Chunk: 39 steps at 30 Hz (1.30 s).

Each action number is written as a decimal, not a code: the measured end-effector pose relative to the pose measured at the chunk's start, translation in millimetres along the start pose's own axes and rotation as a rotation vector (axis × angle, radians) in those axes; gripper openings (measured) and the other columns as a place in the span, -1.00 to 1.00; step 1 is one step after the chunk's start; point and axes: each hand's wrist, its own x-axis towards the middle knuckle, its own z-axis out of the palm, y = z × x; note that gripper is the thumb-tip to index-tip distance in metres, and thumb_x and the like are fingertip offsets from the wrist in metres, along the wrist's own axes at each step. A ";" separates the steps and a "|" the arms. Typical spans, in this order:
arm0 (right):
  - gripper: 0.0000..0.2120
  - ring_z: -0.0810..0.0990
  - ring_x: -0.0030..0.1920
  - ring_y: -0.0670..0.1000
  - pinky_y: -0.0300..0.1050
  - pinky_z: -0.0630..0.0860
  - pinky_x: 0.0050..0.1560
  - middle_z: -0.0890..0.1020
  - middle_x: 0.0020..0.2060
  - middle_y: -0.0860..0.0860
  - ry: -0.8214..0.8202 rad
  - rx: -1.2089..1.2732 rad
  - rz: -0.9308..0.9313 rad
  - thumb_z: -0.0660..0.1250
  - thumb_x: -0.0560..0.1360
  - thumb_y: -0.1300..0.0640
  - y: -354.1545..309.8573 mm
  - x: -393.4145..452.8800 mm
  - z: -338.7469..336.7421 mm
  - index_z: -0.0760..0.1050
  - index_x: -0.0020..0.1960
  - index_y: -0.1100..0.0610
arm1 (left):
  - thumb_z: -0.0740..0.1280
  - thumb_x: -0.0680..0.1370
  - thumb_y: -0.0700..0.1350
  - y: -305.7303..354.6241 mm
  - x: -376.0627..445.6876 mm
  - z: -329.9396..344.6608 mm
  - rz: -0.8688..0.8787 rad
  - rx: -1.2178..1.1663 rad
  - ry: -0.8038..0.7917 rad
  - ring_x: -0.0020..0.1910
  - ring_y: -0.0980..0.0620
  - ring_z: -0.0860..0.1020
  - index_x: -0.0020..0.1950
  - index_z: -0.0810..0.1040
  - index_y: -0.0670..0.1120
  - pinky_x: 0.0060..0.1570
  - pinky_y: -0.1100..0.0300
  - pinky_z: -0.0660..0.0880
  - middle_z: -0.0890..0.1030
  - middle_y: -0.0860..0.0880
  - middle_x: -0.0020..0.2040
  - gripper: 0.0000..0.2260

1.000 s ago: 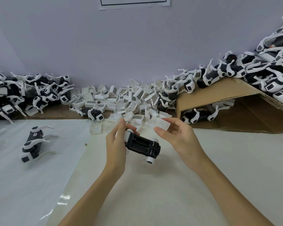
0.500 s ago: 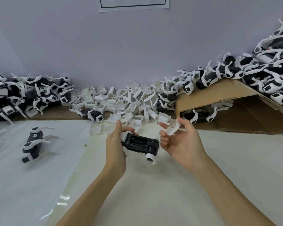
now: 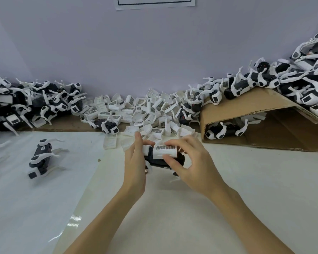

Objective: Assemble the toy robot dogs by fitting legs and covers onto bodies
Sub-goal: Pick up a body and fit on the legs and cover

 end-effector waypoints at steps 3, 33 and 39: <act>-0.66 0.51 0.26 -0.08 -0.19 0.47 0.26 0.57 0.15 -0.15 -0.011 0.040 0.050 0.48 0.56 -0.08 -3.4 -0.3 2.7 0.60 0.29 -0.03 | 0.17 0.57 0.49 1.1 2.0 -0.7 -0.070 -0.011 -0.027 -0.33 -0.03 0.52 0.01 0.65 -0.08 -0.42 0.22 0.35 0.65 -0.22 -0.08 -0.36; -0.57 0.54 0.11 -0.03 -0.04 0.52 0.19 0.73 0.09 -0.03 0.105 -0.329 -0.212 0.61 0.44 0.19 -5.1 -0.9 6.2 0.63 0.28 0.15 | 0.40 0.48 0.39 4.8 0.7 -4.5 0.215 0.318 -0.354 -0.07 -0.22 0.68 0.03 0.60 -0.28 -0.04 0.07 0.57 0.70 -0.23 -0.15 -0.32; -0.63 0.52 0.36 -0.16 -0.13 0.47 0.35 0.61 0.31 -0.12 -0.349 0.358 0.224 0.36 0.65 0.01 -10.2 0.3 -11.1 0.45 0.44 -0.04 | 0.43 0.47 0.29 8.6 -3.9 -5.9 0.356 0.373 -0.301 -0.09 0.07 0.67 0.04 0.67 0.02 -0.12 0.31 0.52 0.72 0.04 -0.09 -0.62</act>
